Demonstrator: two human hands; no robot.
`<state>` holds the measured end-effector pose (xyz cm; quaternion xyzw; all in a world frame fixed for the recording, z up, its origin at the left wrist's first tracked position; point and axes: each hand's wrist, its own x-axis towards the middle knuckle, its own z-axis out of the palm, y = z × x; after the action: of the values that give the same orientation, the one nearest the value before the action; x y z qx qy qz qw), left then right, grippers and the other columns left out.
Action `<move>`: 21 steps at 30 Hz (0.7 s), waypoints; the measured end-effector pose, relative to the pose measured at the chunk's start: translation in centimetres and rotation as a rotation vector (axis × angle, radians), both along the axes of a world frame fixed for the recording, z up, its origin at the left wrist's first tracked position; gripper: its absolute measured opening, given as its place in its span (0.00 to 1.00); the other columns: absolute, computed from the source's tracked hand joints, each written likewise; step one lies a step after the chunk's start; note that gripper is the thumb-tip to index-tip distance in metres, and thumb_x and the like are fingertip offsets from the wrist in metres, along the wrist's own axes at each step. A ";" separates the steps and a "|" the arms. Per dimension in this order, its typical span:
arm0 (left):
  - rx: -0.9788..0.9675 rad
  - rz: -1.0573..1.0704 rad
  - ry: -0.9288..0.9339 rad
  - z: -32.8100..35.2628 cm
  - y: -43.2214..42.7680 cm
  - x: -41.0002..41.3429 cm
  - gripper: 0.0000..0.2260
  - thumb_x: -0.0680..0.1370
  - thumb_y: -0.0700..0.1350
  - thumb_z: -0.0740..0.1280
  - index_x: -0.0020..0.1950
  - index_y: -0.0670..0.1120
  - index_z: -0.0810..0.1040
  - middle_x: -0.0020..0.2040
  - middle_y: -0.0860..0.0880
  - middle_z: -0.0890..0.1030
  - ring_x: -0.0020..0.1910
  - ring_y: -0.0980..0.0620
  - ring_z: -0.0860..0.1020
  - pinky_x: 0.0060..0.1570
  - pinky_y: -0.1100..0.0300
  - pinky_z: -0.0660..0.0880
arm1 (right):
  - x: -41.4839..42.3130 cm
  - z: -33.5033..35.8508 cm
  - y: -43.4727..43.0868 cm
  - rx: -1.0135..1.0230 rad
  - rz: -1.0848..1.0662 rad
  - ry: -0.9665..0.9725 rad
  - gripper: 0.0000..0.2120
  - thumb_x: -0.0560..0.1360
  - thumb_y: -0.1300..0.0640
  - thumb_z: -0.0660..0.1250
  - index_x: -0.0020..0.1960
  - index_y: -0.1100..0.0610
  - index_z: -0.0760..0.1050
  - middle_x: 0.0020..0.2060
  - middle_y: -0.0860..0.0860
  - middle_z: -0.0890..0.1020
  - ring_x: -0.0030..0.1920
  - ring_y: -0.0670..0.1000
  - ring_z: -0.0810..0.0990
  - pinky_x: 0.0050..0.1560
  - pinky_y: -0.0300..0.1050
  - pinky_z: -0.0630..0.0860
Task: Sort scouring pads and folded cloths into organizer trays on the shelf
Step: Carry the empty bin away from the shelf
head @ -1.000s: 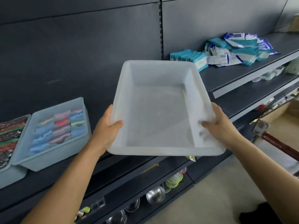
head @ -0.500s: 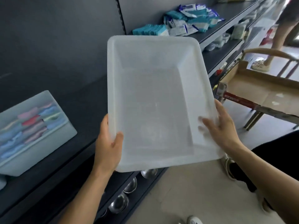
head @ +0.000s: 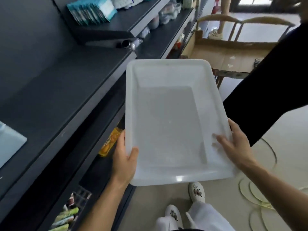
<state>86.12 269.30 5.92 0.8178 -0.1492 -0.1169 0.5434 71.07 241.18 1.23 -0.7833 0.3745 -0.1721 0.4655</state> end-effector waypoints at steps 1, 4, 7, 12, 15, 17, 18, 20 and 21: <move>0.012 -0.029 0.035 -0.7 -0.6 -0.2 0.22 0.77 0.31 0.61 0.67 0.51 0.70 0.55 0.57 0.80 0.54 0.62 0.79 0.49 0.66 0.78 | -1.2 -0.5 -0.1 0.010 -0.023 0.036 0.28 0.75 0.58 0.69 0.71 0.42 0.64 0.54 0.45 0.80 0.50 0.49 0.81 0.51 0.54 0.80; 0.063 -0.128 0.196 -2.8 -2.8 -0.7 0.22 0.77 0.31 0.62 0.65 0.53 0.71 0.55 0.56 0.81 0.51 0.59 0.80 0.43 0.68 0.78 | -4.8 -2.3 -0.7 0.067 -0.092 0.140 0.29 0.73 0.58 0.69 0.71 0.48 0.65 0.55 0.50 0.79 0.51 0.52 0.80 0.52 0.53 0.78; 0.145 -0.208 0.332 -4.8 -5.8 -1.5 0.21 0.77 0.31 0.61 0.65 0.53 0.70 0.54 0.55 0.80 0.51 0.59 0.79 0.39 0.70 0.75 | -8.5 -3.8 -1.5 0.147 -0.162 0.195 0.29 0.69 0.54 0.69 0.69 0.48 0.67 0.53 0.52 0.80 0.49 0.56 0.80 0.51 0.56 0.79; 0.253 -0.359 0.445 -7.8 -11.6 -4.6 0.21 0.76 0.30 0.61 0.65 0.47 0.71 0.57 0.46 0.81 0.51 0.52 0.79 0.44 0.60 0.76 | -15.8 -4.7 -3.3 0.243 -0.302 0.354 0.29 0.73 0.64 0.68 0.72 0.57 0.65 0.52 0.56 0.79 0.48 0.55 0.76 0.49 0.45 0.70; 0.334 -0.439 0.456 -9.0 -15.9 -6.9 0.20 0.76 0.33 0.63 0.65 0.49 0.71 0.53 0.51 0.81 0.51 0.50 0.80 0.50 0.51 0.79 | -20.2 -5.0 -5.5 0.271 -0.360 0.411 0.30 0.73 0.64 0.69 0.73 0.57 0.65 0.58 0.57 0.79 0.54 0.58 0.78 0.55 0.48 0.73; 0.356 -0.481 0.490 -9.3 -18.1 -8.4 0.20 0.76 0.33 0.62 0.65 0.48 0.72 0.52 0.52 0.81 0.50 0.50 0.80 0.47 0.53 0.79 | -22.4 -4.8 -6.9 0.301 -0.377 0.414 0.29 0.73 0.65 0.69 0.72 0.55 0.66 0.58 0.57 0.79 0.54 0.57 0.78 0.56 0.49 0.74; 0.363 -0.511 0.509 -9.5 -19.7 -9.5 0.20 0.76 0.33 0.62 0.65 0.48 0.71 0.52 0.51 0.81 0.50 0.50 0.81 0.45 0.54 0.79 | -23.7 -4.5 -7.9 0.313 -0.403 0.416 0.29 0.72 0.65 0.69 0.71 0.55 0.66 0.58 0.57 0.78 0.54 0.57 0.78 0.55 0.49 0.74; 0.382 -0.558 0.538 -9.8 -22.9 -11.6 0.20 0.76 0.33 0.61 0.66 0.48 0.70 0.54 0.51 0.81 0.51 0.49 0.80 0.46 0.54 0.79 | -26.4 -4.2 -10.0 0.328 -0.445 0.423 0.29 0.72 0.65 0.70 0.71 0.55 0.66 0.59 0.57 0.77 0.54 0.57 0.77 0.56 0.48 0.73; 0.387 -0.585 0.536 -9.7 -24.7 -12.7 0.20 0.76 0.32 0.61 0.66 0.48 0.70 0.54 0.52 0.80 0.52 0.49 0.80 0.47 0.53 0.79 | -27.9 -4.2 -11.1 0.330 -0.467 0.428 0.30 0.71 0.65 0.70 0.71 0.55 0.66 0.60 0.58 0.77 0.55 0.57 0.76 0.57 0.49 0.73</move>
<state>73.46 244.61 -3.80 0.7687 -0.2033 -0.4997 0.3437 43.20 230.04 -2.97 -0.6090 0.6553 -0.0430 0.4448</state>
